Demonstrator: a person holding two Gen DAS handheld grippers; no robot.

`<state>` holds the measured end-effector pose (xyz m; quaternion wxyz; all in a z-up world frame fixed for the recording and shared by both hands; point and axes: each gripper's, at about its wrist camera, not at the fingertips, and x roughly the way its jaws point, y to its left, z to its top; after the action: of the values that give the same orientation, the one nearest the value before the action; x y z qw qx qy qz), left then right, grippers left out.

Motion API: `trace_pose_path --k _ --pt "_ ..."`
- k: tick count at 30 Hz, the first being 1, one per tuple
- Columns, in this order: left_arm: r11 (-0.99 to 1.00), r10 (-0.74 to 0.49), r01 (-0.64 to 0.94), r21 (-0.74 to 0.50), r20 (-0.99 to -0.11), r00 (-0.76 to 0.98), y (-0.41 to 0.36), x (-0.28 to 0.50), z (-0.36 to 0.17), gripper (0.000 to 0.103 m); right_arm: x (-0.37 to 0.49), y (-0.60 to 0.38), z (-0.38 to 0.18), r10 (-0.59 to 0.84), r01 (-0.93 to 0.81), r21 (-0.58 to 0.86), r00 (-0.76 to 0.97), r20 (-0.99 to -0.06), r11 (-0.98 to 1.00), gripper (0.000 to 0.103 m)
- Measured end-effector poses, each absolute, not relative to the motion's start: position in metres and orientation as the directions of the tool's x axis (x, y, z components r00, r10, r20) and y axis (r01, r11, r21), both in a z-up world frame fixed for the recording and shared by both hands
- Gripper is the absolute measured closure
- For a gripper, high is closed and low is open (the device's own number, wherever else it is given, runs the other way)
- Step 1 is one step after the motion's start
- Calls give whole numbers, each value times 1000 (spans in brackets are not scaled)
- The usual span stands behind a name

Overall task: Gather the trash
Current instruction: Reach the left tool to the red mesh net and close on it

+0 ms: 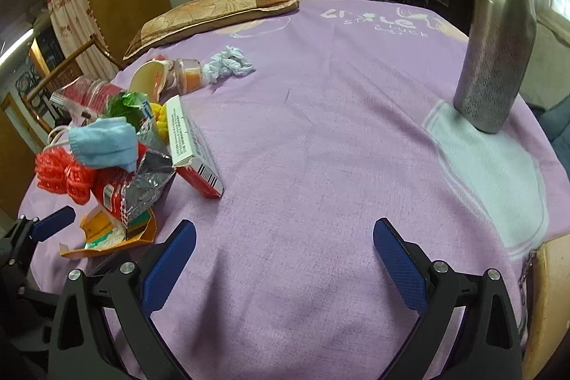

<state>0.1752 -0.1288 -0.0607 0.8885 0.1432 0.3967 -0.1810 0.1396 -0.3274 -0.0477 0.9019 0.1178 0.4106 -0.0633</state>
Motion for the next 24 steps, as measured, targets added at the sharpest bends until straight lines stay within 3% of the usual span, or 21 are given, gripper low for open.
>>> trace_pose_path --k 5,9,16,24 --pt "963 -55 235 129 -763 644 -68 207 -60 7 142 -326 -51 -16 218 165 648 -762 962 5" --pt "989 44 81 123 -770 637 -10 214 -57 7 145 -312 -52 -40 173 88 625 -780 981 5" --pt "991 -53 124 45 -725 687 -2 181 -41 7 150 -284 -56 -91 72 -60 575 -813 996 6" --pt "945 -238 327 3 -679 694 -35 142 -23 7 152 -287 -64 -3 -13 -12 522 -853 1000 5"
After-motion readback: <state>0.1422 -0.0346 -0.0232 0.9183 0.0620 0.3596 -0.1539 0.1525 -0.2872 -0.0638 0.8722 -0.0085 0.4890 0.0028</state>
